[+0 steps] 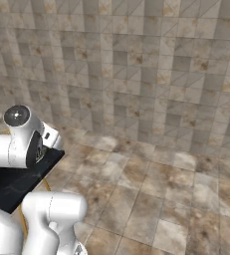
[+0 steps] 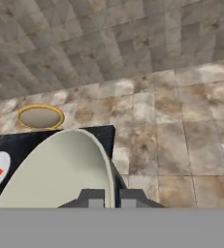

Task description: Take the smaller bowl and place it next to the appetizer plate on the dining counter , and place the larger bowl next to the plate with cooked food.

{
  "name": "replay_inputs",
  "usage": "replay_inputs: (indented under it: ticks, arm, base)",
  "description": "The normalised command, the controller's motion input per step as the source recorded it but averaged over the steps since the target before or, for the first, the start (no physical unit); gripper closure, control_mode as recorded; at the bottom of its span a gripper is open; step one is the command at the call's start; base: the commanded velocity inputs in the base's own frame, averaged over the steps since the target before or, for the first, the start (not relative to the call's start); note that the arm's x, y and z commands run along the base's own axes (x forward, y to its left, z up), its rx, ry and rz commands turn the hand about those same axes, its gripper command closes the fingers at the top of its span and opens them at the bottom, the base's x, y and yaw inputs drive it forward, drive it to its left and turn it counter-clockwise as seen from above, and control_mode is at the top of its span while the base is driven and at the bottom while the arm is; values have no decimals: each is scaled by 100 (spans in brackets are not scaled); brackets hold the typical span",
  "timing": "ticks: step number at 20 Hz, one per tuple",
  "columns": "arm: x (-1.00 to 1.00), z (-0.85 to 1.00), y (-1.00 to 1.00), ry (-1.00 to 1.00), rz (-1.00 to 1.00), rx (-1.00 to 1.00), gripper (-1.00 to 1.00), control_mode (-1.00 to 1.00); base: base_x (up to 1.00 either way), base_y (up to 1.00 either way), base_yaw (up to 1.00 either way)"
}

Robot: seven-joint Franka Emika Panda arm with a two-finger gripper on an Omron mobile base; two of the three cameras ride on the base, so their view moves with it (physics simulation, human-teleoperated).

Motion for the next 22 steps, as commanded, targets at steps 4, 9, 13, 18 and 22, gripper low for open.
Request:
replay_inputs:
  ticks: [4, 9, 13, 18, 22]
  arm:
    - [62, -6, 56, 0, 33, 0, 100, -100]
    - [53, -6, 56, 0, 29, 1, 100, -100]
    - [4, -24, 59, 5, 28, 2, 100, -100]
    - [1, -35, 75, 7, 13, 4, 100, -100]
    - [5, -46, 19, -3, -4, 24, 100, -100]
  base:
    - [0, 0, 0]
    - [0, 0, 0]
    - [0, 0, 0]
    - [0, 0, 0]
    - [0, 0, 0]
